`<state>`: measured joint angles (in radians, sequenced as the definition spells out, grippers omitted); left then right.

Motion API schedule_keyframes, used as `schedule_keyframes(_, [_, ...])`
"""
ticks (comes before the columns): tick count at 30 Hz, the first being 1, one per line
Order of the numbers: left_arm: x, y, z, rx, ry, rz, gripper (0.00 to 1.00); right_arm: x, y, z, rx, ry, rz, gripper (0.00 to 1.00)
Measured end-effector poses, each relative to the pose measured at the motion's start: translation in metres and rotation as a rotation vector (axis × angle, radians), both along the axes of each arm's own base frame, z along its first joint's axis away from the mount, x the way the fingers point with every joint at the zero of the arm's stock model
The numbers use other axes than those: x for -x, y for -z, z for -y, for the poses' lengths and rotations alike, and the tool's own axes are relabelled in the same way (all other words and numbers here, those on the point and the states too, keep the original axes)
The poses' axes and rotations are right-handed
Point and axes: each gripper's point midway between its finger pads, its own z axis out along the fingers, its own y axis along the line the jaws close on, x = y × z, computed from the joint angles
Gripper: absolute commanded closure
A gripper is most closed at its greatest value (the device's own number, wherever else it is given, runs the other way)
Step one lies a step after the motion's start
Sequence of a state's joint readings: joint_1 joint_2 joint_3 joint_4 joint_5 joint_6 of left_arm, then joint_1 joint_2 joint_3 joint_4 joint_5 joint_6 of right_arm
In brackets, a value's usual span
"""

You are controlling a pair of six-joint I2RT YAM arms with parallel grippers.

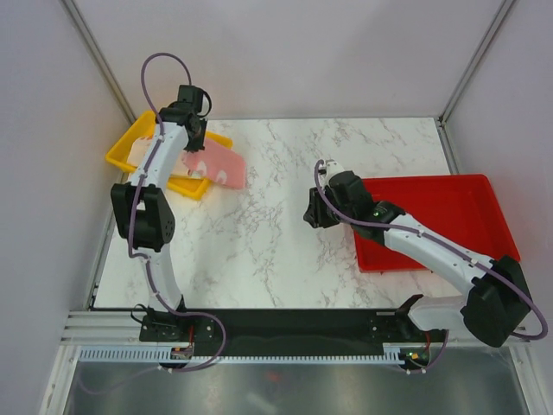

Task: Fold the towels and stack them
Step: Neatly place the folded towel into the bin

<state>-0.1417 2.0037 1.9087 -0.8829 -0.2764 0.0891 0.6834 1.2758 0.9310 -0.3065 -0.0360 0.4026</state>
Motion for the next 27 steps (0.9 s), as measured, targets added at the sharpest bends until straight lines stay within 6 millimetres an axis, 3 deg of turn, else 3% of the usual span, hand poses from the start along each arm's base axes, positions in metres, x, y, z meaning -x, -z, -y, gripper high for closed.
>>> schedule_keyframes(6, [-0.019, -0.031, -0.023, -0.039, -0.035, 0.078, 0.98, -0.005, 0.015, -0.002, 0.038, -0.008, -0.018, 0.58])
schedule_keyframes(17, [-0.014, -0.029, -0.039, -0.119, 0.032, 0.011, 0.98, -0.012, 0.030, -0.007, 0.080, -0.030, -0.038, 0.58])
schedule_keyframes(22, [-0.031, -0.041, -0.057, -0.146, 0.025, 0.045, 0.98, -0.016, 0.024, -0.014, 0.067, -0.050, -0.030, 0.58])
schedule_keyframes(27, [-0.036, -0.043, -0.083, -0.157, -0.010, 0.053, 0.98, -0.013, 0.028, -0.019, 0.059, -0.078, -0.056, 0.57])
